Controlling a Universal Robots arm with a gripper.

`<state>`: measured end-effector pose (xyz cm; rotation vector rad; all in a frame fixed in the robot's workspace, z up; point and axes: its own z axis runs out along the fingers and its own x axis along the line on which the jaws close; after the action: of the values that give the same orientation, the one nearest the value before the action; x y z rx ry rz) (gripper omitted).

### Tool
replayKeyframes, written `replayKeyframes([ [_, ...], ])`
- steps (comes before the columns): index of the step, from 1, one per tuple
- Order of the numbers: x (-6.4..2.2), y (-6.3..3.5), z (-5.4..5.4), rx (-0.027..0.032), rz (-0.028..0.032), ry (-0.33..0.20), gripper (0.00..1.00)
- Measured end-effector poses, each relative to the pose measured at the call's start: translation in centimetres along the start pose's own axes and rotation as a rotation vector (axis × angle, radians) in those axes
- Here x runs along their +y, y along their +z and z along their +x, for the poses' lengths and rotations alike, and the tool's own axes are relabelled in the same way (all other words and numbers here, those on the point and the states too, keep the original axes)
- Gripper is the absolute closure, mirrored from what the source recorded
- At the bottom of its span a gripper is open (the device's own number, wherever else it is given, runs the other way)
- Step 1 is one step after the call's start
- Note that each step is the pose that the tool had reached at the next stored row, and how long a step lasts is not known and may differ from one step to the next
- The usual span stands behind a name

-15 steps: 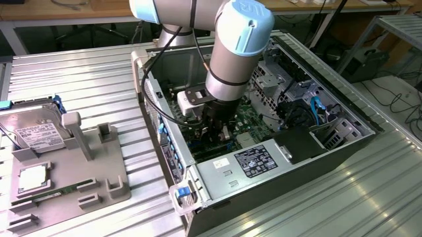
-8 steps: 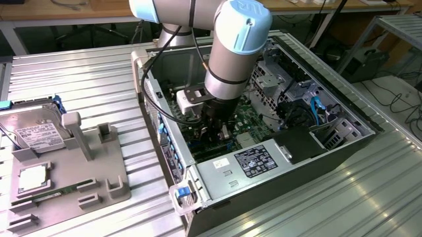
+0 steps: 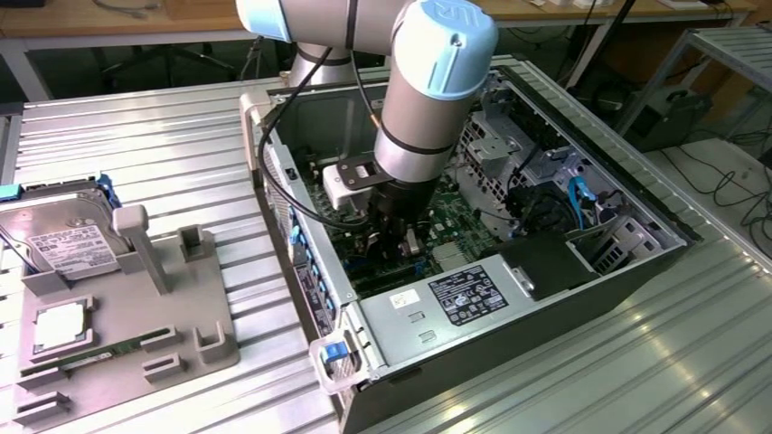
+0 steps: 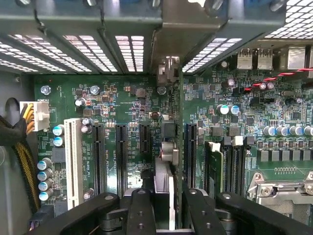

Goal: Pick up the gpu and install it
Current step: 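Insert the gpu into the slot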

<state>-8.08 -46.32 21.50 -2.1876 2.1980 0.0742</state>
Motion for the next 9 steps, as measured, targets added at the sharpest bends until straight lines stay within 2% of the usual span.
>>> replayKeyframes([
  [2, 0.00, 0.01, -0.01, -0.0005, 0.0002, 0.000, 0.72],
  [3, -0.03, 0.19, -0.06, -0.0050, 0.0026, 0.000, 0.71],
  [4, -0.01, 0.08, -0.03, -0.0017, 0.0008, 0.000, 0.71],
  [5, 0.00, 0.05, -0.01, -0.0012, 0.0007, 0.000, 0.65],
  [6, 0.00, -0.05, -0.01, 0.0006, -0.0002, 0.000, 0.65],
  [7, 0.00, -0.08, -0.01, -0.0001, 0.0002, 0.000, 0.58],
  [9, 0.00, -0.63, -0.05, 0.0007, 0.0021, 0.000, 0.58],
])
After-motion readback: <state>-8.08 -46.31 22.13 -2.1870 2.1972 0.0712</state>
